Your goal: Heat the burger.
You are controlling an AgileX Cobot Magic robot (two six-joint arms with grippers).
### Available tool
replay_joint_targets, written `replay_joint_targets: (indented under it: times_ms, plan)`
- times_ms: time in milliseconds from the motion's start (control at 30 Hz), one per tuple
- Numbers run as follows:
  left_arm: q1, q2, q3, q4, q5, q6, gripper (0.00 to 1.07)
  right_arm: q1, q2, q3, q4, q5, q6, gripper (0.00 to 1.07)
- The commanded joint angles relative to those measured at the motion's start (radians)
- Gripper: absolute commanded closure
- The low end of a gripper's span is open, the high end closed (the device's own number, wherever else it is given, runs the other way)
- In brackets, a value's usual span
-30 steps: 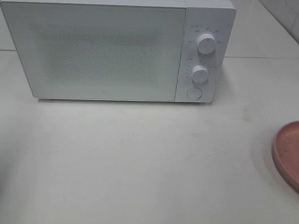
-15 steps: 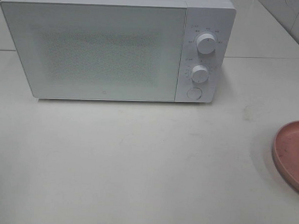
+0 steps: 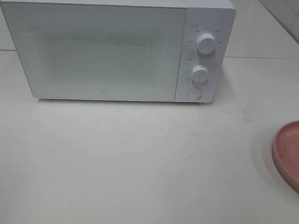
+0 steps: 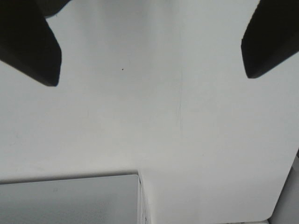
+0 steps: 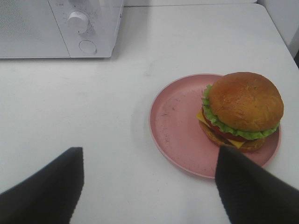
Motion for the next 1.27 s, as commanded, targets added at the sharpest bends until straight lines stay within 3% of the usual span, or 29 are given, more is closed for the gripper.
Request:
replay_joint_targets:
  times_ms: [33,133,400,1267]
  plan:
    - [0.017,-0.055,0.001,-0.006,-0.014,-0.008,0.02,-0.005,-0.027,0.003,0.002,-0.003,-0.013,0.32]
    - [0.063,-0.092,0.001,-0.002,-0.016,-0.008,0.02,0.015,-0.027,0.003,0.002,-0.003,-0.013,0.32]
    - [0.070,-0.092,0.001,0.001,-0.016,-0.008,0.02,0.077,-0.027,0.003,0.001,-0.003,-0.010,0.32]
    - [0.070,-0.090,0.001,0.001,-0.016,-0.008,0.02,0.077,-0.027,0.003,0.001,-0.003,-0.010,0.32]
